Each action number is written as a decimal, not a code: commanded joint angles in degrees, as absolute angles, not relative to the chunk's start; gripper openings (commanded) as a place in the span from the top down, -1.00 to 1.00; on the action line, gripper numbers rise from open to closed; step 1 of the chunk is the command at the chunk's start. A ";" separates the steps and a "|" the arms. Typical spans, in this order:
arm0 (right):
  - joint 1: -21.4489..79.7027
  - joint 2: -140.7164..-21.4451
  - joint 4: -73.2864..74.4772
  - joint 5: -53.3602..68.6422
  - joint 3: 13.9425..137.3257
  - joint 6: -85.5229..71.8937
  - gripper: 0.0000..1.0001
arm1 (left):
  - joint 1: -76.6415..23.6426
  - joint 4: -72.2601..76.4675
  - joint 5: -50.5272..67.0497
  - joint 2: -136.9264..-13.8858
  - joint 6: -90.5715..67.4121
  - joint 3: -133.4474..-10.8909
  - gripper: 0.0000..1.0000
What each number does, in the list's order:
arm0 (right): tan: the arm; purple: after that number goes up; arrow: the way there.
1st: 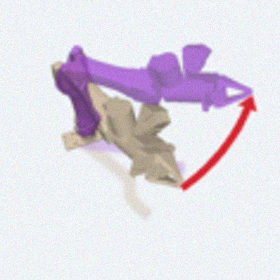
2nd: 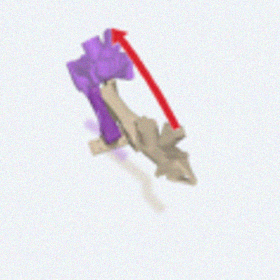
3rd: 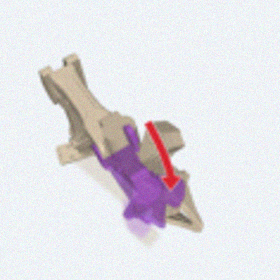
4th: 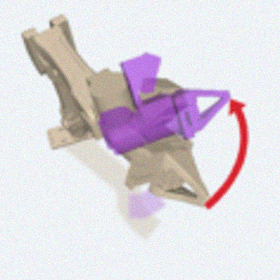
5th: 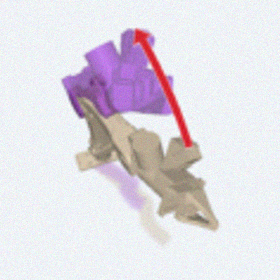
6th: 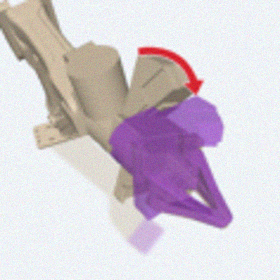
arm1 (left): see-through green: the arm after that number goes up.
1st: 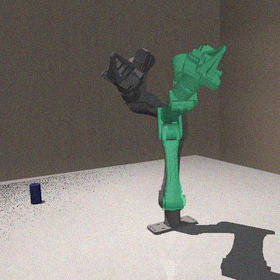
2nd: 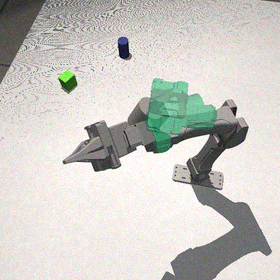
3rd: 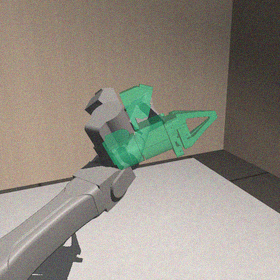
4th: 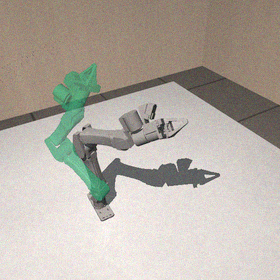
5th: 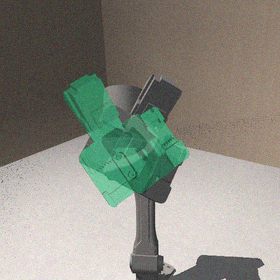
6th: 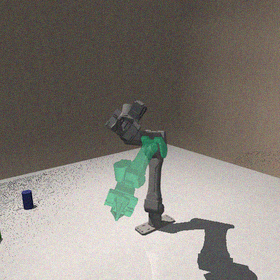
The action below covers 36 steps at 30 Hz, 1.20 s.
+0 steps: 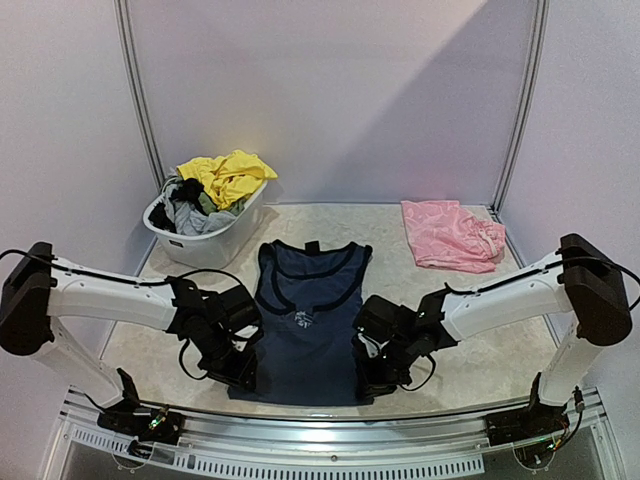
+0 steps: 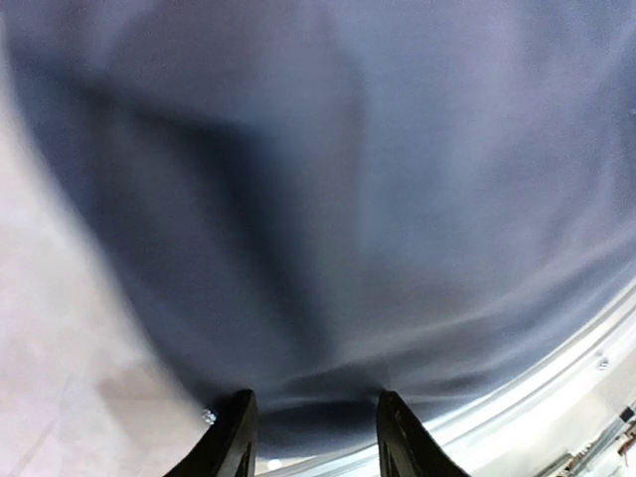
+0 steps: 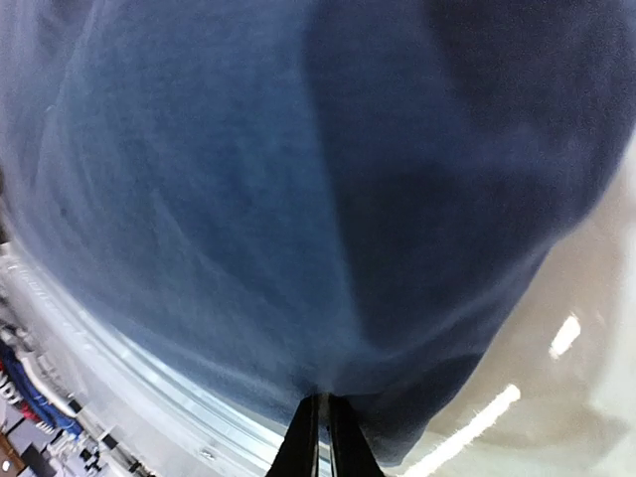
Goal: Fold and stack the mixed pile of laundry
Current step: Move the 2/3-rectangle-folded tank top to the center of the board, then pick up the 2/3-rectangle-folded tank top from the center of the board.
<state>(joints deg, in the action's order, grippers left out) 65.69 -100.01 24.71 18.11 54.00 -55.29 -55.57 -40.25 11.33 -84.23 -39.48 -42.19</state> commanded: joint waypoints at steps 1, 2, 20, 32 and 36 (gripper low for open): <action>66.56 -98.40 40.40 12.19 55.97 -56.81 0.88 | -56.34 -46.33 8.65 -83.66 -38.88 -43.64 0.14; 66.66 -97.99 41.54 12.32 57.24 -56.39 0.88 | -56.28 -46.88 8.38 -83.74 -38.51 -44.59 0.14; 68.60 -91.72 54.90 -3.02 78.86 -48.07 0.75 | -55.53 -72.43 -32.80 -76.86 -25.62 -74.15 -0.99; 67.92 -81.95 48.73 -3.90 64.42 -57.96 0.25 | -48.60 -57.93 -1.04 -60.15 -33.19 -54.13 -0.71; 67.93 -76.52 41.37 -0.71 55.14 -62.31 0.20 | -49.03 -55.75 7.67 -53.22 -38.59 -44.02 -0.43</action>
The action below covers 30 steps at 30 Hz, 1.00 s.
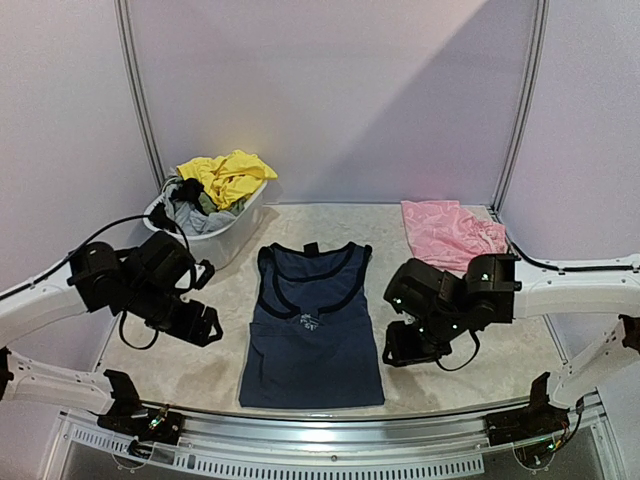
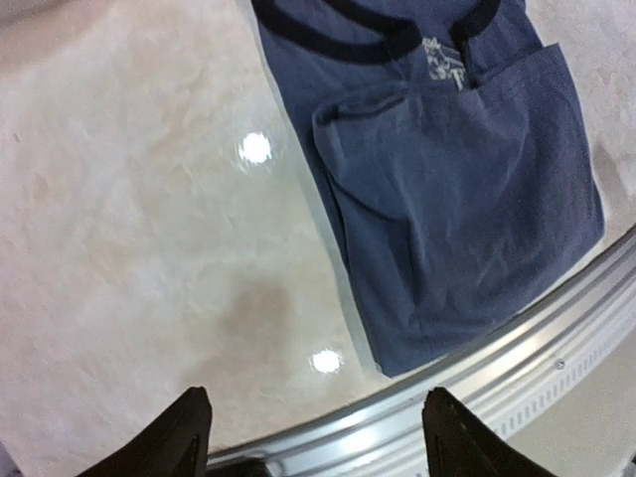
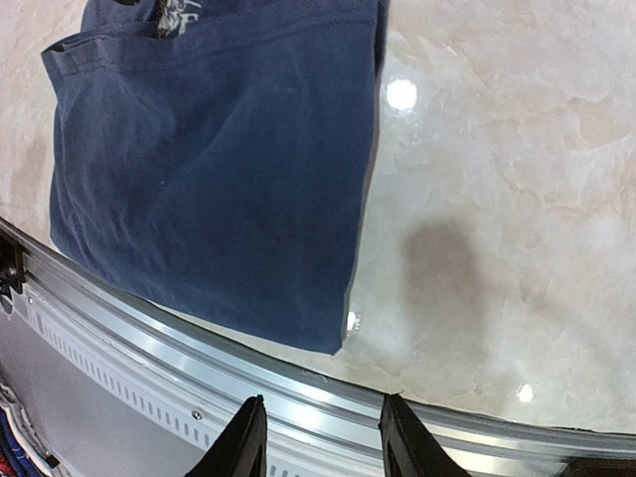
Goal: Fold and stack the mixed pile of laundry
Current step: Pick up the 2/3-rectangle-folded tank top from the center of the board.
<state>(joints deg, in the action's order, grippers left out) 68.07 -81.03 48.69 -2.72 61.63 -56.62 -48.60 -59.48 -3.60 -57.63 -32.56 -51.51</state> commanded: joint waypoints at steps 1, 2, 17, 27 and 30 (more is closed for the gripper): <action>67.94 -75.69 40.25 -0.63 53.11 -63.10 0.18 | -49.56 -55.84 7.36 -52.42 -40.26 -42.14 -0.39; 67.90 -74.69 38.53 0.99 51.34 -64.22 0.16 | -50.47 -55.69 7.08 -51.33 -41.89 -41.12 -0.36; 67.88 -74.05 21.72 7.38 37.00 -70.10 -0.01 | -58.53 -46.38 11.98 -51.47 -54.48 -27.97 -0.33; 67.87 -75.84 17.02 9.60 34.20 -69.27 0.03 | -59.68 -34.45 13.38 -50.96 -60.45 -22.17 -0.23; 67.93 -76.00 17.01 10.15 34.03 -68.66 0.04 | -59.77 -31.58 13.36 -51.55 -61.04 -21.27 -0.15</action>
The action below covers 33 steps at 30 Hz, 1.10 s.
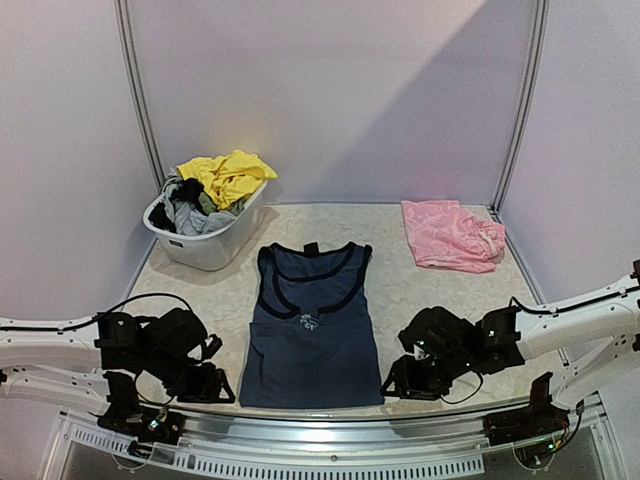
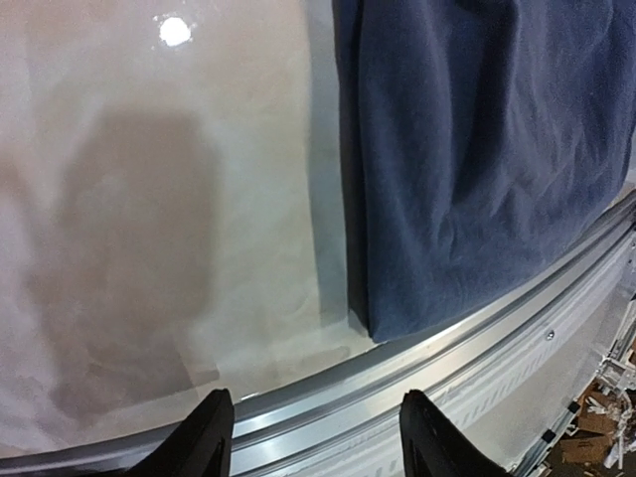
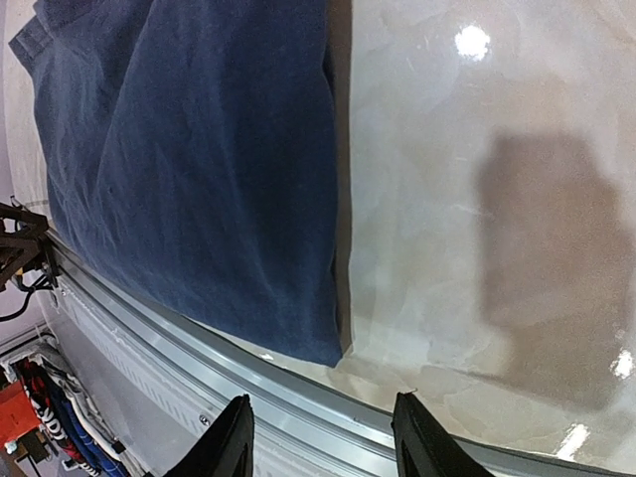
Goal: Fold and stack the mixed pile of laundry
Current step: Pick up the 2/3-rectangle-folded tank top from the center of the board.
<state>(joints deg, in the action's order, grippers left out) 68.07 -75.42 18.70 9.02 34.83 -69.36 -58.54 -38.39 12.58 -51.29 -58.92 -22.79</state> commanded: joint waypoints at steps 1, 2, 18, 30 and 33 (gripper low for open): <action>67.93 -76.08 17.07 10.33 34.02 -68.50 0.04 | -59.77 -30.95 13.27 -52.15 -61.14 -21.05 -0.14; 67.93 -76.23 16.98 10.53 34.04 -68.28 0.04 | -59.77 -30.29 13.33 -53.03 -61.31 -20.72 -0.11; 67.92 -77.01 17.63 11.91 33.88 -66.62 0.07 | -63.80 -26.09 12.64 -70.12 -59.79 -24.25 0.55; 67.90 -79.62 11.38 15.05 32.70 -64.86 0.06 | -65.26 -28.30 9.35 -72.20 -60.06 -26.92 1.00; 67.89 -81.66 10.58 14.35 32.68 -64.60 0.09 | -65.35 -28.05 9.71 -73.93 -59.79 -27.41 1.00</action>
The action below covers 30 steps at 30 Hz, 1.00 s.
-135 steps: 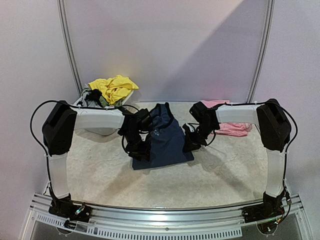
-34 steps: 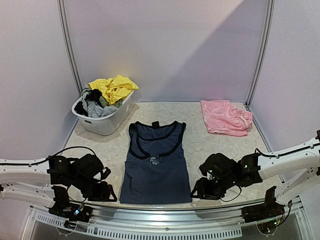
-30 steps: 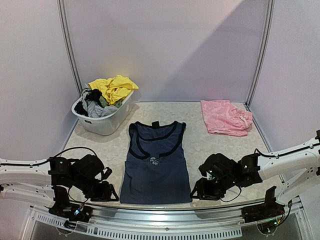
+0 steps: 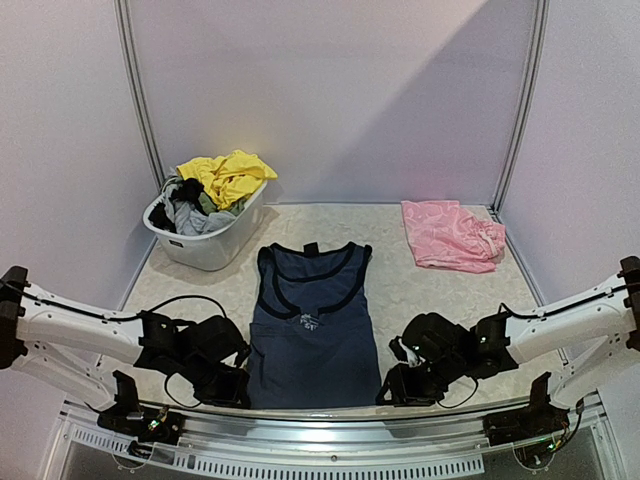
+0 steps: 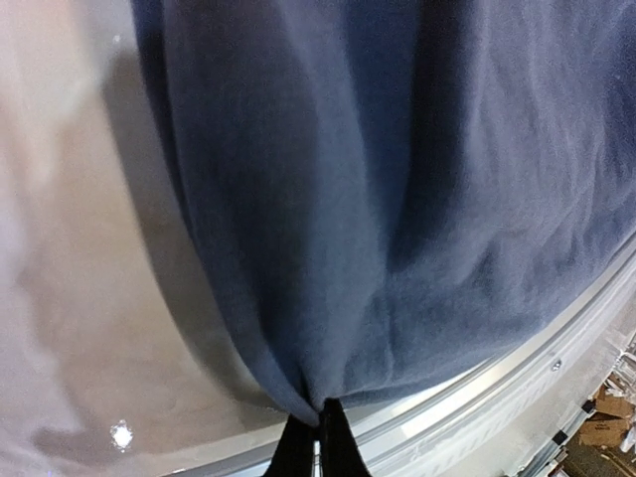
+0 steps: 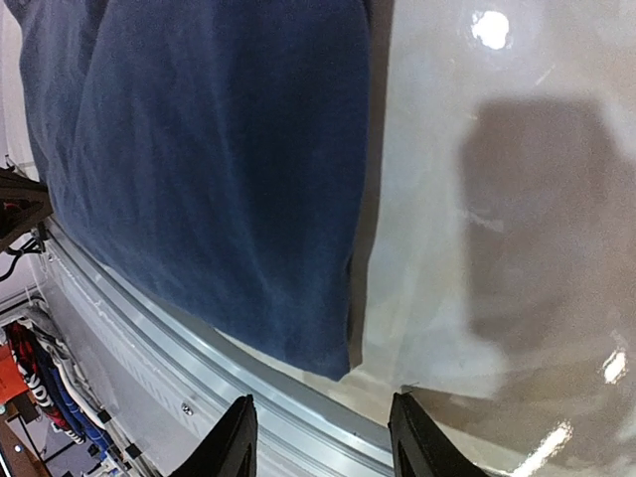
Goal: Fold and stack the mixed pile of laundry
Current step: Pick up the 2/3-rectangle-folded tank top from the center of the board.
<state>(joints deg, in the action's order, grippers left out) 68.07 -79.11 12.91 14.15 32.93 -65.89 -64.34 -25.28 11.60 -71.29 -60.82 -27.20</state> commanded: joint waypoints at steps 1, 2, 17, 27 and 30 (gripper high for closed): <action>67.90 -81.87 10.00 13.97 32.45 -64.76 0.09 | -65.43 -27.97 9.89 -74.37 -59.77 -27.44 1.00; 67.82 -82.05 9.55 13.74 32.03 -64.97 0.10 | -65.52 -28.08 9.93 -74.70 -59.77 -27.53 1.00; 67.74 -85.30 5.93 14.40 31.73 -65.70 0.49 | -66.08 -31.20 9.69 -78.12 -58.65 -30.20 1.00; 67.75 -85.24 7.52 14.31 32.66 -64.54 0.99 | -66.87 -31.19 9.15 -78.13 -59.76 -30.58 1.00; 67.70 -84.89 10.21 13.88 33.90 -63.95 1.00 | -67.04 -32.62 9.17 -78.10 -59.64 -31.65 1.00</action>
<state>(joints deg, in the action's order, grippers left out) 67.85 -84.51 6.26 14.72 32.27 -65.06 -65.47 -27.88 10.63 -76.18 -59.61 -31.57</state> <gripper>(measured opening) 0.010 0.020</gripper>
